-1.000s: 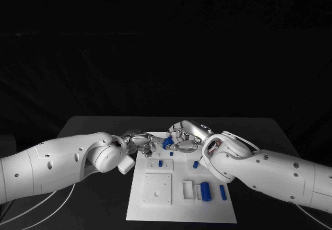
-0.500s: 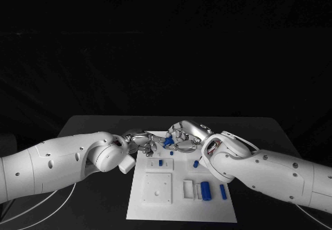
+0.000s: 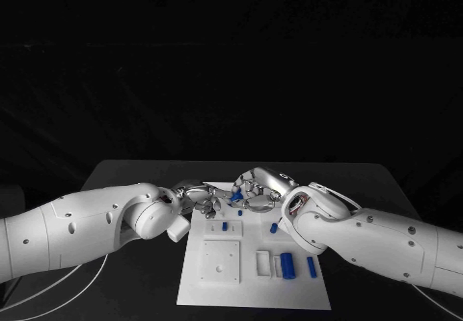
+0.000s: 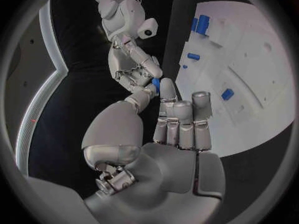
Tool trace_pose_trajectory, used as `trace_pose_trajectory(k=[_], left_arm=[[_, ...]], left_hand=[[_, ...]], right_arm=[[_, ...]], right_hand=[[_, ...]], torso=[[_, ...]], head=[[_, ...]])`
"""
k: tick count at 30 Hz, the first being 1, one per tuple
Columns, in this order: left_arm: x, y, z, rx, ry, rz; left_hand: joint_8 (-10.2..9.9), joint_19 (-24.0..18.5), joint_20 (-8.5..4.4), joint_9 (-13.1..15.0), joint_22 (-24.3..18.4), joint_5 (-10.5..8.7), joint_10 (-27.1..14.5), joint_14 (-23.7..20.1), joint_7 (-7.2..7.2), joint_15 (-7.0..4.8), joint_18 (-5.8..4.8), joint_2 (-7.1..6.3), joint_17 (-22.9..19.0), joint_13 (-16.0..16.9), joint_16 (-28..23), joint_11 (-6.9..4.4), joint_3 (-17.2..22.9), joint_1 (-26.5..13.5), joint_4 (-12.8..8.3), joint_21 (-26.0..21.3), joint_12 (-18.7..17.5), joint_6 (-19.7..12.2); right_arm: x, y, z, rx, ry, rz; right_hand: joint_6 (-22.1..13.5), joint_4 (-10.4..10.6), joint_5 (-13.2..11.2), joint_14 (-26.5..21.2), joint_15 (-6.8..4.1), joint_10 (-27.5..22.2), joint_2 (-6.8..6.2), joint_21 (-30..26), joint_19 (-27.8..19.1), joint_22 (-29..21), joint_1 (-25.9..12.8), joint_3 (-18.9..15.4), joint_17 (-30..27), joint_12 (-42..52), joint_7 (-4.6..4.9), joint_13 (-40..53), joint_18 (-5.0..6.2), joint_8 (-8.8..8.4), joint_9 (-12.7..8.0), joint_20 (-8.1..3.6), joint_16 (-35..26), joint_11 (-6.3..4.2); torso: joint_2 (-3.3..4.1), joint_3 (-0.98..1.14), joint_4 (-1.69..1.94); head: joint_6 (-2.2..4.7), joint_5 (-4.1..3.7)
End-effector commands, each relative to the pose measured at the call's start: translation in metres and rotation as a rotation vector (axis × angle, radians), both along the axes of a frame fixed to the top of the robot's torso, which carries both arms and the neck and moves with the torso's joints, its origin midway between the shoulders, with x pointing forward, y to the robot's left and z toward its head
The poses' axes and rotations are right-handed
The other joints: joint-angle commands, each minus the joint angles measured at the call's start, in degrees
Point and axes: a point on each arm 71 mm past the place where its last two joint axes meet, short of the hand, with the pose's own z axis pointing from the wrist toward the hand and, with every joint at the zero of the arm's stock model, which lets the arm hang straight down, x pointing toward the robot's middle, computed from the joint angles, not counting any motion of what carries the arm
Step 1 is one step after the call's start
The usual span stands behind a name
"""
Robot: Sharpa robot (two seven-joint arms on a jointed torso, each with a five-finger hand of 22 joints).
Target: Assemble the parts on the task board
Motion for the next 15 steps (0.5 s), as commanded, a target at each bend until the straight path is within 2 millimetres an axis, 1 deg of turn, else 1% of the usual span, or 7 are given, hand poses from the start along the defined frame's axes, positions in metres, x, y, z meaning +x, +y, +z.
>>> trace_pose_trajectory(k=[1, 10, 15], left_arm=[[-0.0007, -0.0034, 0.0019, -0.022, -0.002, -0.017], [-0.0003, -0.0029, 0.0016, -0.022, 0.001, -0.018], [-0.0006, -0.0035, 0.0016, -0.023, 0.002, -0.020]], left_hand=[[0.33, 0.51, -6.15, 0.15, 0.49, 0.12, 0.48, 0.53, 0.08, -0.88, -0.52, 0.59, -0.09, -0.08, -0.29, -0.16, 7.43, -0.14, -7.66, 0.16, -0.38, 0.36], [0.31, 0.52, -6.15, 0.17, 0.48, 0.12, 0.47, 0.54, 0.08, -0.88, -0.53, 0.60, -0.10, -0.08, -0.31, -0.16, 7.43, -0.19, -7.69, 0.15, -0.40, 0.36], [0.30, 0.52, -6.16, 0.19, 0.47, 0.12, 0.48, 0.54, 0.08, -0.88, -0.53, 0.61, -0.10, -0.09, -0.32, -0.17, 7.44, -0.22, -7.70, 0.14, -0.41, 0.36]], right_arm=[[-0.0010, 0.0016, -0.0009, -0.013, -0.002, 0.016], [-0.0006, 0.0012, -0.0014, -0.015, -0.002, 0.015], [-0.0004, 0.0009, -0.0014, -0.013, -0.004, 0.013]], right_hand=[[1.04, -0.07, -0.39, 0.02, -0.58, 0.01, 0.49, 0.01, 0.03, 1.03, 0.16, 0.57, 0.10, 0.19, 0.51, -0.09, 3.89, 0.17, 0.03, -0.28, -0.13, -0.48], [1.19, -0.09, -0.59, 0.04, -0.62, 0.04, 0.41, 0.05, 0.04, 1.05, 0.25, 0.90, 0.11, 0.20, 0.47, -0.12, 3.89, 0.19, 0.01, -0.29, -0.13, -0.52], [1.29, -0.13, -0.65, 0.06, -0.65, 0.06, 0.46, 0.09, 0.05, 1.07, 0.40, 1.21, 0.13, 0.21, 0.43, -0.13, 3.89, 0.19, -0.01, -0.31, -0.12, -0.55]], torso=[[-0.01, 0.00, -0.01], [-0.02, 0.01, -0.05], [-0.01, 0.01, 0.00]], head=[[-0.01, 0.01], [-0.04, 0.03], [-0.05, -0.01]])
